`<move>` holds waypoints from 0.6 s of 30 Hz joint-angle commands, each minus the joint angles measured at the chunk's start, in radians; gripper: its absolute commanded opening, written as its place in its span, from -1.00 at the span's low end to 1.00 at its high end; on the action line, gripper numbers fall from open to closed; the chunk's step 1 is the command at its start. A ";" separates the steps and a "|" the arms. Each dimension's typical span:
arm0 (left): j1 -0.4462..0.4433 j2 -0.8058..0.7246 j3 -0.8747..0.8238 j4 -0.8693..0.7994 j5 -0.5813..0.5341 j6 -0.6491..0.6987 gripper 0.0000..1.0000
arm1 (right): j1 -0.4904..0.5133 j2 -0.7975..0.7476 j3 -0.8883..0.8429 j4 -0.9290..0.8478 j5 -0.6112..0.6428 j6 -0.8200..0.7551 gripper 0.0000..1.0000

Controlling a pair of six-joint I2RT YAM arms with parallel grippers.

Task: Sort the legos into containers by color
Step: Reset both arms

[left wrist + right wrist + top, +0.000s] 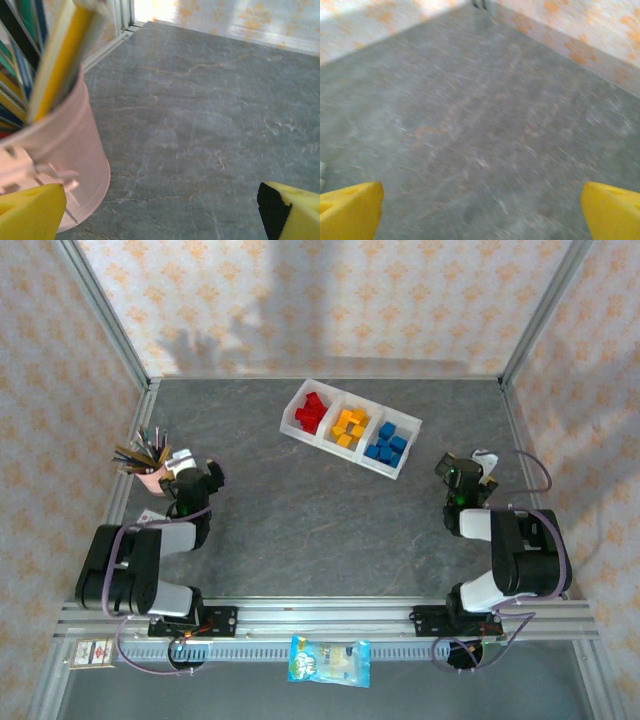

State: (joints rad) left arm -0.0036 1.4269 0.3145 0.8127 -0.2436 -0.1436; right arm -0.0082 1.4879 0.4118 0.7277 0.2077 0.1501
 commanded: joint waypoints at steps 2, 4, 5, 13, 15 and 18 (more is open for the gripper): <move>0.004 0.067 -0.012 0.315 0.123 0.100 0.99 | -0.008 -0.029 -0.095 0.299 -0.183 -0.113 1.00; 0.004 0.065 -0.024 0.326 0.154 0.108 0.99 | -0.007 -0.059 -0.192 0.456 -0.217 -0.128 1.00; 0.004 0.073 -0.056 0.387 0.189 0.121 0.99 | -0.007 -0.053 -0.239 0.535 -0.228 -0.133 1.00; 0.006 0.107 -0.096 0.500 0.181 0.119 0.99 | 0.033 0.026 -0.170 0.471 -0.209 -0.180 0.99; 0.005 0.107 -0.099 0.499 0.178 0.117 0.99 | 0.053 0.030 -0.187 0.513 -0.181 -0.195 0.99; 0.005 0.107 -0.098 0.499 0.175 0.118 0.99 | 0.048 0.028 -0.180 0.497 -0.194 -0.190 0.99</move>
State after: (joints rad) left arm -0.0044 1.5295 0.2131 1.2533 -0.0822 -0.0425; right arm 0.0376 1.5276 0.2203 1.1912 0.0002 -0.0135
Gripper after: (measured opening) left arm 0.994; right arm 0.996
